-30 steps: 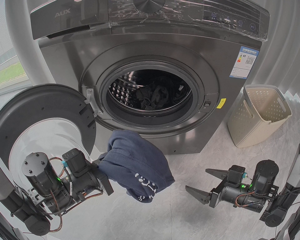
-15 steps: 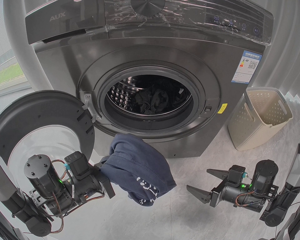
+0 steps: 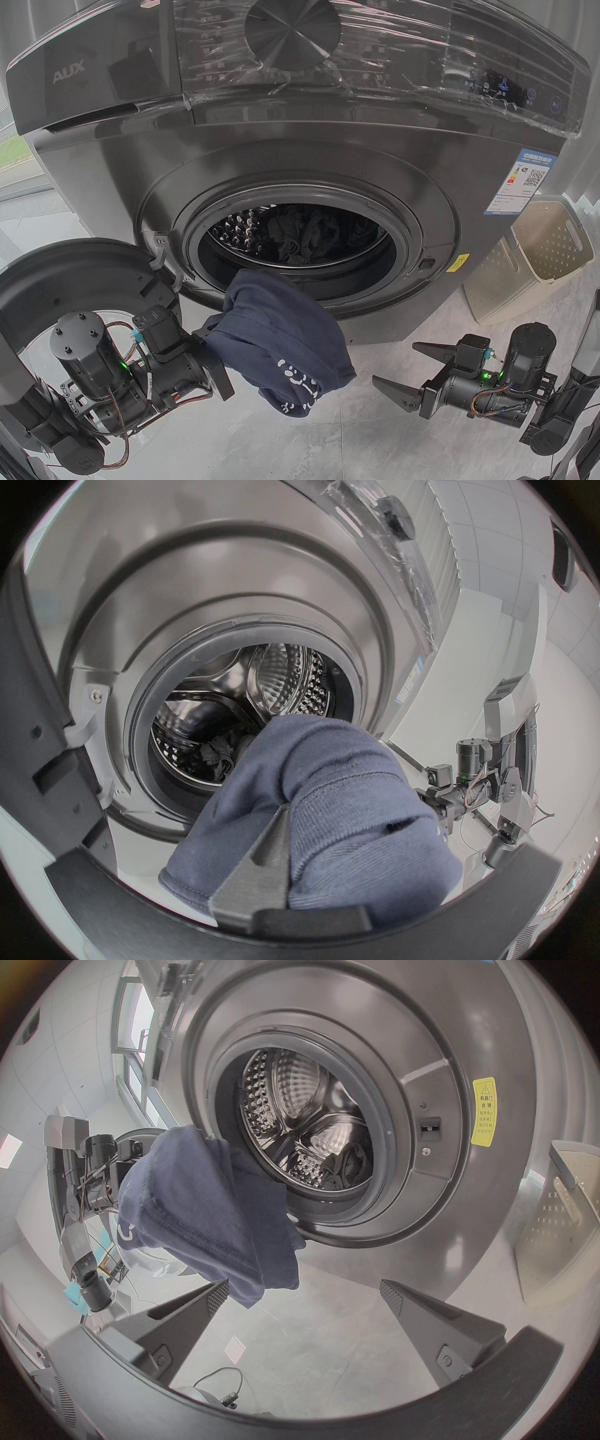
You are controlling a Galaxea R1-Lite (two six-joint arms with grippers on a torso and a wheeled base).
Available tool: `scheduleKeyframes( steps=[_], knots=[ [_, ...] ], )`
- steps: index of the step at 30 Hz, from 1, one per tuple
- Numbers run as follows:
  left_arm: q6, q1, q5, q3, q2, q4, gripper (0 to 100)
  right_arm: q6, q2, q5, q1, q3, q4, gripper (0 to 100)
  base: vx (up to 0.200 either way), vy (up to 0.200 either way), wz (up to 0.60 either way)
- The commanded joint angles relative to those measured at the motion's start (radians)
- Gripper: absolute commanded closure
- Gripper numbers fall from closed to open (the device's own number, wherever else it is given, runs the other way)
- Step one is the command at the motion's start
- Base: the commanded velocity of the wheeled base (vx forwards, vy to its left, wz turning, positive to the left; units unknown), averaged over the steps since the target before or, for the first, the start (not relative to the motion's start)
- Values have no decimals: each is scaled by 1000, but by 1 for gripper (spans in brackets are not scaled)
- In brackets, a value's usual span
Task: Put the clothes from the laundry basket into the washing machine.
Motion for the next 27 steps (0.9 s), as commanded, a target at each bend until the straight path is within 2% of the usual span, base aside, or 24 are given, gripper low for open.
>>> scheduleKeyframes(
  steps=[1, 6, 10, 11, 13, 19, 27],
  knots=[
    [-2, -2, 1, 1, 2, 0, 100, 0, -3, 1, 28, 15, 0, 0, 0, 0, 0],
    [-2, -6, 1, 1, 2, 0, 100, 0, -3, 1, 37, 21, 0, 0, 0, 0, 0],
    [-6, -45, 2, -9, 2, 0, 100, 0, -8, 1, 43, 28, 0, 0, 0, 0, 0],
    [-19, -85, 4, -29, 2, 0, 100, 0, -11, 1, 47, 28, 0, 0, 0, 0, 0],
    [-37, -105, 11, -87, 36, 0, 100, -2, -17, 1, 50, 28, 0, 0, 0, 0, 0],
    [-11, -68, 39, -249, 191, 5, 100, 0, -14, 2, 73, 43, 0, 0, 0, 0, 0],
    [-22, -6, 47, -406, 343, 2, 100, 0, -21, 1, 88, 46, -2, 0, 0, 0, 0]
  ],
)
